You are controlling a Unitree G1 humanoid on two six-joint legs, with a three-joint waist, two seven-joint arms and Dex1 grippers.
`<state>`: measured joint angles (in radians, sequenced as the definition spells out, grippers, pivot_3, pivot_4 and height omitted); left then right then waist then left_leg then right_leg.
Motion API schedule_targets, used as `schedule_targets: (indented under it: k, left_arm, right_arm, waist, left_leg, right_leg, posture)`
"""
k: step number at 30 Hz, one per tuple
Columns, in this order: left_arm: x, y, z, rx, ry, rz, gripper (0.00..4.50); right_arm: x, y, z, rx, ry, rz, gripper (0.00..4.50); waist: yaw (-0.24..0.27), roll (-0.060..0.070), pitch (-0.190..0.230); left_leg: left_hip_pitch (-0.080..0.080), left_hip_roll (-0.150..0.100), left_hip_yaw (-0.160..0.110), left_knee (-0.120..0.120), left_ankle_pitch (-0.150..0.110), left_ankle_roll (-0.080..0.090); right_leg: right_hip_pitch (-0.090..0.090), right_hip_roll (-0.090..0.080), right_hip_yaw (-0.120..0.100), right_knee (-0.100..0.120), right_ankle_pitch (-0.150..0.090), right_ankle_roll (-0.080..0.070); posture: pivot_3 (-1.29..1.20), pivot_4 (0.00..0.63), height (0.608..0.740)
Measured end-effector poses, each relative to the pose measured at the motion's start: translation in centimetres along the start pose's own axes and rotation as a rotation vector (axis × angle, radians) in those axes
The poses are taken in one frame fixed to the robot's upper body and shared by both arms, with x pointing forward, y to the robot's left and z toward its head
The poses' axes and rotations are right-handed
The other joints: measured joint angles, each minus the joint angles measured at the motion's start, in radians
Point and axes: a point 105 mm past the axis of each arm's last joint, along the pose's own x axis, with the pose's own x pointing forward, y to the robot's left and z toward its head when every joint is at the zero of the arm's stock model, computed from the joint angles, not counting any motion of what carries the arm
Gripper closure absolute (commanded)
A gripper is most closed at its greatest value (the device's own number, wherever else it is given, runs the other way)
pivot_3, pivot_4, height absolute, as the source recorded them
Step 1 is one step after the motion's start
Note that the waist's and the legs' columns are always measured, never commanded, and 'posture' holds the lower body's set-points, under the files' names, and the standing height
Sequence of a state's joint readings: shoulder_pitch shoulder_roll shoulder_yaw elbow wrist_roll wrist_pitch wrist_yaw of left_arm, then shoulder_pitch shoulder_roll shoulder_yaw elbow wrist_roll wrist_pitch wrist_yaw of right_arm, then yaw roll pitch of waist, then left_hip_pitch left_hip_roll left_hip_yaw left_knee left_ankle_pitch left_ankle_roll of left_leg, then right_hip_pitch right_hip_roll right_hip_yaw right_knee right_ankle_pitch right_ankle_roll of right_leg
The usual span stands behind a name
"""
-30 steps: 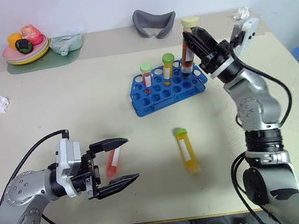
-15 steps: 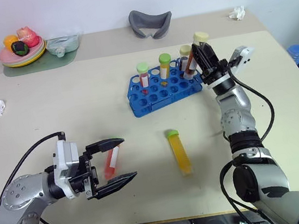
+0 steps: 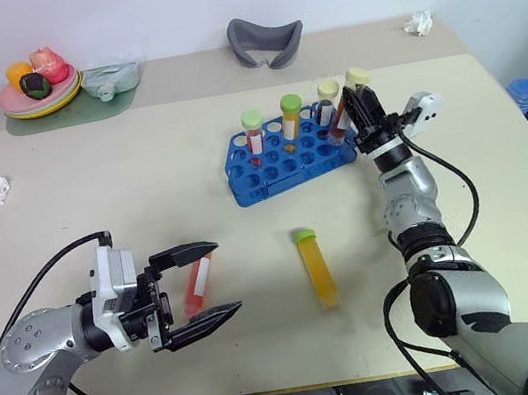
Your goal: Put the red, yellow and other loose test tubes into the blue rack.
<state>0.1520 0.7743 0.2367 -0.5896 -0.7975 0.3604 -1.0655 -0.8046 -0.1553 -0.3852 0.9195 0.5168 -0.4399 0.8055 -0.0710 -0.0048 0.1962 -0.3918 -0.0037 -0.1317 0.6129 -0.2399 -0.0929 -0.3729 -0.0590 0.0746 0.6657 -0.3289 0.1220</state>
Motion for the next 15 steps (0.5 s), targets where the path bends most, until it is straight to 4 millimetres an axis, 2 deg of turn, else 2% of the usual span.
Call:
schedule_targets:
  k: [4, 15]
  left_arm:
    - [-0.15, 0.14, 0.13, 0.005, 0.002, 0.011, 0.0]
    - [-0.1, 0.21, 0.22, 0.009, 0.001, 0.016, 0.0]
  right_arm:
    - [-0.52, -0.66, -0.27, -0.011, 0.013, -0.023, 3.69]
    - [-0.82, -0.59, -0.02, -0.075, 0.007, -0.005, 3.69]
  waist:
    - [-0.001, 0.0, 0.0]
    - [0.0, 0.0, 0.0]
  left_leg:
    - [0.001, 0.0, 0.0, 0.0, 0.0, 0.0]
    - [0.001, 0.0, 0.0, 0.0, 0.0, 0.0]
  right_leg:
    - [0.001, 0.0, 0.0, 0.0, 0.0, 0.0]
    - [0.001, 0.0, 0.0, 0.0, 0.0, 0.0]
  posture:
    - [0.0, 0.15, 0.74]
    - [0.0, 0.15, 0.74]
